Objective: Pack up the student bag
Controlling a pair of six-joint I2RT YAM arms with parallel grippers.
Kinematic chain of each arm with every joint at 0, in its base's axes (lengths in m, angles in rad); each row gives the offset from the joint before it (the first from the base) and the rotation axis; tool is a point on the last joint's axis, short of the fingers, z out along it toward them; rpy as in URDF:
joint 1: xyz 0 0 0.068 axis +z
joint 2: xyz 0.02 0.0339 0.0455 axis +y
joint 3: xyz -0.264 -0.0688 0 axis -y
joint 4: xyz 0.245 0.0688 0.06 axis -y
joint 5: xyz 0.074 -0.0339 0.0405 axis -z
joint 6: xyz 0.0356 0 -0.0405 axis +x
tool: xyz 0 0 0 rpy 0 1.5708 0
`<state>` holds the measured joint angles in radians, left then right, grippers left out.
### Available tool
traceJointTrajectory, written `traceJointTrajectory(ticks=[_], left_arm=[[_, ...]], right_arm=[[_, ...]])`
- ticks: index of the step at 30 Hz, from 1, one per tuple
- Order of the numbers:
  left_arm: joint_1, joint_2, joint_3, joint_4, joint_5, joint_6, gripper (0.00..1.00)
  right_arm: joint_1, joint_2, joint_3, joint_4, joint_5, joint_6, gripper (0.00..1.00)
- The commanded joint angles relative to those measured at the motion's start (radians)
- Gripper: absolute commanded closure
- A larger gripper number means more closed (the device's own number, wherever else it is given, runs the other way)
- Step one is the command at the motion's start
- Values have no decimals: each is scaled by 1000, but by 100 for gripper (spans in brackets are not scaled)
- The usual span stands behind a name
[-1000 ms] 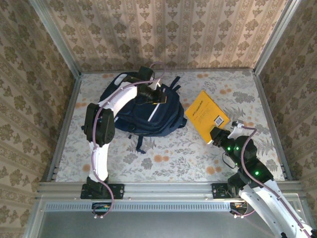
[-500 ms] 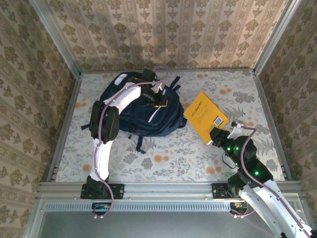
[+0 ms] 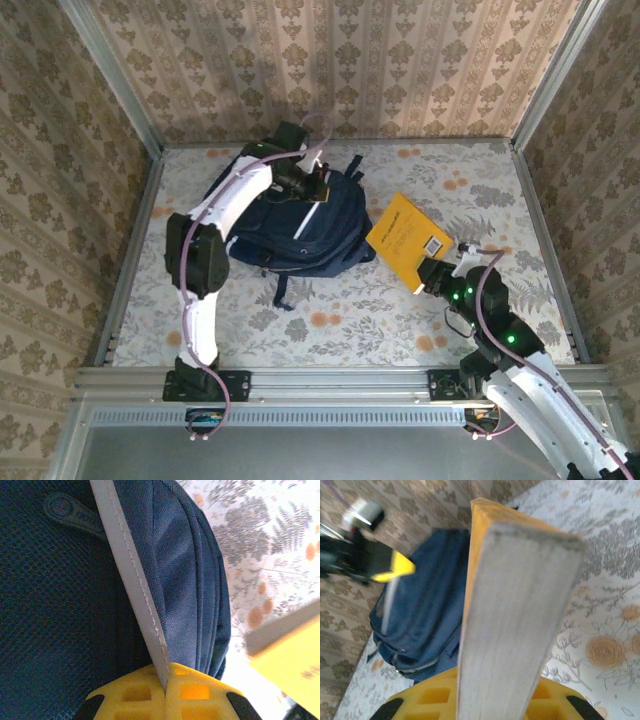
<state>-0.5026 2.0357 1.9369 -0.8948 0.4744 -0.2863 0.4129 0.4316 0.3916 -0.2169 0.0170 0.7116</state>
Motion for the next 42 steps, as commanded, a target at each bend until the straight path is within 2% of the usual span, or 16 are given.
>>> traceJointTrajectory(ticks=[1, 7, 12, 14, 18, 20, 26, 30, 34, 40, 42], left_arm=[[-15, -164, 1, -23, 74, 18, 100], [-31, -242, -53, 16, 161, -32, 100], [-75, -232, -77, 34, 201, -42, 100], [-94, -219, -68, 6, 175, -29, 87], [-154, -205, -4, -115, 3, 41, 55], [-185, -201, 34, -170, -80, 69, 48], [-294, -159, 131, -283, -257, 118, 36], [-350, -102, 191, -333, -377, 140, 32], [-358, -52, 205, -321, -423, 130, 31], [-359, 29, 258, -299, -407, 111, 31], [-358, 54, 276, -299, -411, 111, 34]], right_arm=[[-15, 40, 62, 117, -75, 34, 100], [-47, 138, 58, 281, -219, 138, 100], [-54, 274, 48, 524, -358, 340, 100], [-60, 327, 35, 625, -395, 452, 100], [-69, 379, 9, 777, -415, 609, 100], [-70, 377, -2, 806, -403, 633, 100], [-71, 399, -29, 866, -391, 682, 100], [-72, 412, -37, 896, -393, 700, 100], [-71, 401, -36, 892, -389, 700, 100], [-70, 386, -34, 882, -387, 702, 100], [-70, 379, -36, 881, -385, 703, 100]])
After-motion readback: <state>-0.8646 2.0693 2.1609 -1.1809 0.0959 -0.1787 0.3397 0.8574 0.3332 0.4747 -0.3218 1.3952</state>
